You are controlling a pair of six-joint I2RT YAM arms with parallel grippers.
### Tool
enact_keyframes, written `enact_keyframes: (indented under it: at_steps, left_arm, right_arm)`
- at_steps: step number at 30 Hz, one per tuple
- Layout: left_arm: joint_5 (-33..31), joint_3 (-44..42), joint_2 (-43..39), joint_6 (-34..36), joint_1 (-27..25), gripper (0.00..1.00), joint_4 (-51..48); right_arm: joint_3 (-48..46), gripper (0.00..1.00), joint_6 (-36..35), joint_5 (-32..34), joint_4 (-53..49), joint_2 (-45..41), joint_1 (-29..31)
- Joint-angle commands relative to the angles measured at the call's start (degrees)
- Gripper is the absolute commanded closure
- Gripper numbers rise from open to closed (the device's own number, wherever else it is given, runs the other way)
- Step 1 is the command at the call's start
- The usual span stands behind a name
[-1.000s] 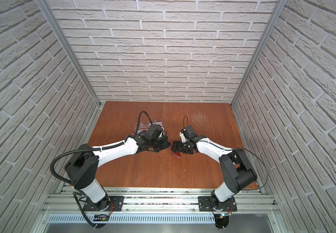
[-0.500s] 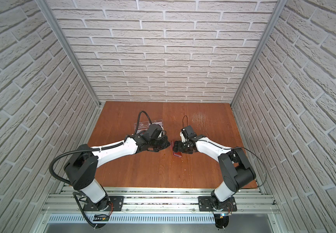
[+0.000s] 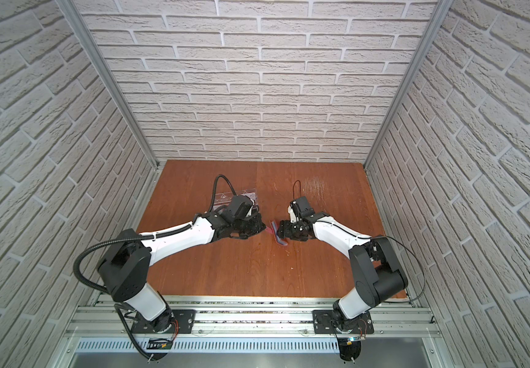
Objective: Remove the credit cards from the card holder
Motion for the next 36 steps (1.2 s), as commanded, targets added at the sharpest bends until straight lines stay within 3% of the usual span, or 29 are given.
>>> enact_keyframes:
  at_steps: [1,18,24,36]
  left_arm:
    - [-0.7,-0.9,-2.2,0.2,0.5,1.00,1.5]
    - [-0.4,-0.8,-3.1,0.5,0.8,1.00,1.5]
    - [0.0,0.5,-2.6,0.4,0.7,1.00,1.9]
    - [-0.4,1.3,-3.1,0.1,0.6,1.00,1.8]
  right_arm:
    - [0.8,0.30,-1.3,0.6,-1.4,-2.1,-1.0]
    - [-0.2,0.32,-5.0,3.1,-5.5,-4.6,-6.5]
    - [1.5,0.31,-3.6,-0.8,-4.5,-6.9,-5.4]
    - [6.5,0.37,-1.4,-2.1,-2.8,-2.2,0.7]
